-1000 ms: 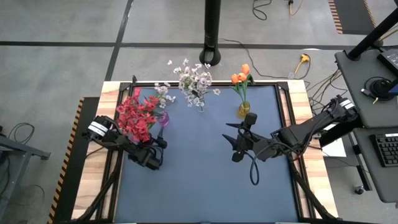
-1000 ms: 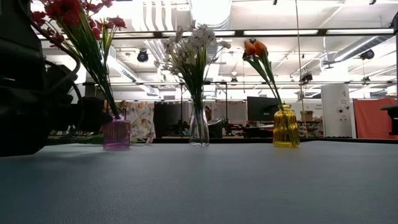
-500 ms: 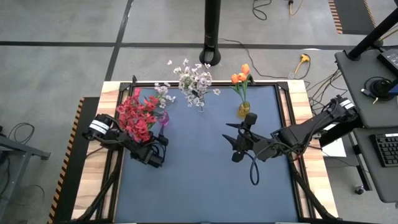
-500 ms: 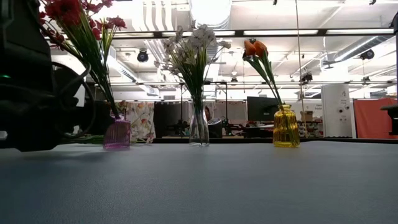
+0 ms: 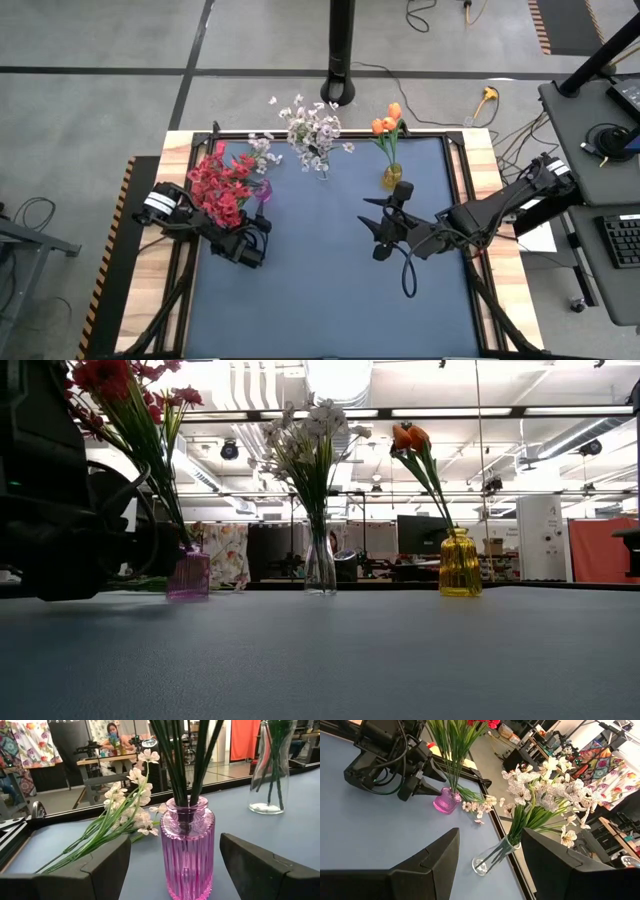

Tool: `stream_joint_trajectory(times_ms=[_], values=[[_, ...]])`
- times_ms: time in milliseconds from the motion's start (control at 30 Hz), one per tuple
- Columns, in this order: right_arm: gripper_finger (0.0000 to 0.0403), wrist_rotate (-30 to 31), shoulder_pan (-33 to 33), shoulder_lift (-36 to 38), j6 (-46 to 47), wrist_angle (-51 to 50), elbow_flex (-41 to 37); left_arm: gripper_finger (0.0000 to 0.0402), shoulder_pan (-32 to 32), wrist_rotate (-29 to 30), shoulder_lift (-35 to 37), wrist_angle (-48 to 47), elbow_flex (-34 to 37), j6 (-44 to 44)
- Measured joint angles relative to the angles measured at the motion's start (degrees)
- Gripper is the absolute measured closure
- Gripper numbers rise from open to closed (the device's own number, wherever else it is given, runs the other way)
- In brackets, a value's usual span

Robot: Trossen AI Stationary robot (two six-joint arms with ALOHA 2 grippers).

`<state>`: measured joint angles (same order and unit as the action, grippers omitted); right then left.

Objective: Sort flowers into vase by color
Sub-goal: Adjust the purple vase

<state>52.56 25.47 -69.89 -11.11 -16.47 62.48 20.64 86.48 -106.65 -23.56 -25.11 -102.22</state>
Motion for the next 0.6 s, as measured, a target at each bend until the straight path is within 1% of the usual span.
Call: stream_joint_trajectory(times_ms=[233,400,467,600], values=[[0.0197,0.0,0.0,0.0,-0.3,0.0,0.0,0.0114,-0.1,0.0,0.0,2.5,0.5,0.4],[0.0197,0.0,0.0,0.0,-0.4,0.0,0.0,0.0114,-0.1,-0.1,0.0,8.4,0.5,7.1],[0.0197,0.0,0.0,0.0,-0.4,0.0,0.0,0.0114,-0.5,-0.4,0.0,9.2,0.5,9.4],[0.0197,0.0,0.0,0.0,-0.4,0.0,0.0,0.0114,-1.8,-1.7,0.0,9.3,0.9,9.9]])
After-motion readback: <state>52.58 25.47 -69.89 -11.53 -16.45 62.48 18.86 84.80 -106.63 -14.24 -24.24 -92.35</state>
